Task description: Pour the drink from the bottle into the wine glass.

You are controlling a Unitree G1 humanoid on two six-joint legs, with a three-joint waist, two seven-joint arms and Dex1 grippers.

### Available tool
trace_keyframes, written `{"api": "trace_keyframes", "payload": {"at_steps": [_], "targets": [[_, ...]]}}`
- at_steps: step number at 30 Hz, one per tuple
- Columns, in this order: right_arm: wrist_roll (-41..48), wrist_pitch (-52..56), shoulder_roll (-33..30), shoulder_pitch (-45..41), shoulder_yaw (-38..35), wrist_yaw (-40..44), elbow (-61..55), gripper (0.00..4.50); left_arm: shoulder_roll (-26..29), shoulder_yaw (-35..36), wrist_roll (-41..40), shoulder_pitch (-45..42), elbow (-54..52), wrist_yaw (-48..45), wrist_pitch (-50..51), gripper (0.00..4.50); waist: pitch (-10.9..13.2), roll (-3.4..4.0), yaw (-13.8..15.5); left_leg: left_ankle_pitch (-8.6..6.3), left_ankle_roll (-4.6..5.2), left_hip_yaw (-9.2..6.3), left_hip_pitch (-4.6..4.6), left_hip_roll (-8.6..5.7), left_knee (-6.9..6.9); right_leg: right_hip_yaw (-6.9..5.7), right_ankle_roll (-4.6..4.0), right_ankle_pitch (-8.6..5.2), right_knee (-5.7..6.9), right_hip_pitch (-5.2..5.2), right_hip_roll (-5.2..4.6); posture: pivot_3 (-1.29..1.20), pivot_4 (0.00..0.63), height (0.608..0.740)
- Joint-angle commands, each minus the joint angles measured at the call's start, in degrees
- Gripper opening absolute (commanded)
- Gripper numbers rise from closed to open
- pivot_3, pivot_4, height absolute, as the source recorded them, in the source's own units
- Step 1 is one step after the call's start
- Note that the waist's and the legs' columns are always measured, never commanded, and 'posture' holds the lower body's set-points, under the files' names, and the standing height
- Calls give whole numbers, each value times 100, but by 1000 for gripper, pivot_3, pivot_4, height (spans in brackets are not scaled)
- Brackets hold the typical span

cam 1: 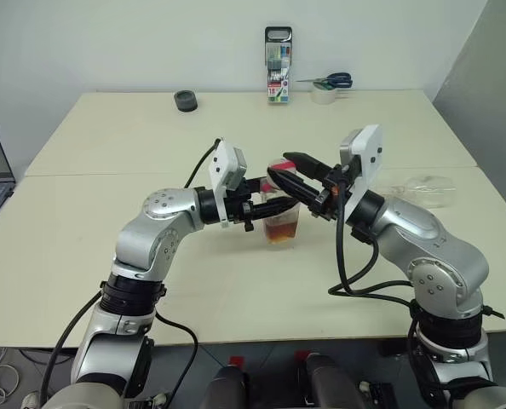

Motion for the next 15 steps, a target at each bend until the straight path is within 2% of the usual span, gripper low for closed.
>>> {"api": "trace_keyframes", "payload": {"at_steps": [1,4,7,11,13,15], "targets": [[-98,-206,-155,23,111,228,-44,1734,33,43,-54,-28,-311,-27,-115,1977,0,0,0,0,0,0,0,0,0,0,0,0,0,0,0,0,150,740],[-86,-285,-275,7,100,374,42,1734,64,54,-104,-5,-394,-54,-83,1977,0,0,0,0,0,-1,0,0,0,-1,0,0,0,0,0,0,150,740],[268,-350,-551,-225,-49,1077,301,1734,213,13,-246,41,-623,-275,29,1977,0,0,-2,0,1,1,0,0,0,1,0,0,0,0,1,0,150,740],[406,-578,-1248,-771,62,2566,1098,1734,373,-38,-345,-36,-829,-588,-14,1977,3,3,-2,-2,6,4,1,-4,0,-1,0,0,0,2,9,0,150,740],[173,-843,-1612,-1427,387,3641,2049,1734,532,-59,-563,-218,-980,-945,134,1977,7,2,-13,-12,24,3,4,-4,1,-4,0,0,-2,6,16,0,150,740],[76,-989,-1754,-1874,553,4222,2652,1734,599,-61,-736,-387,-1044,-1103,310,1977,12,2,-18,-12,26,10,5,-4,1,-3,0,0,0,5,19,0,150,740]]}}
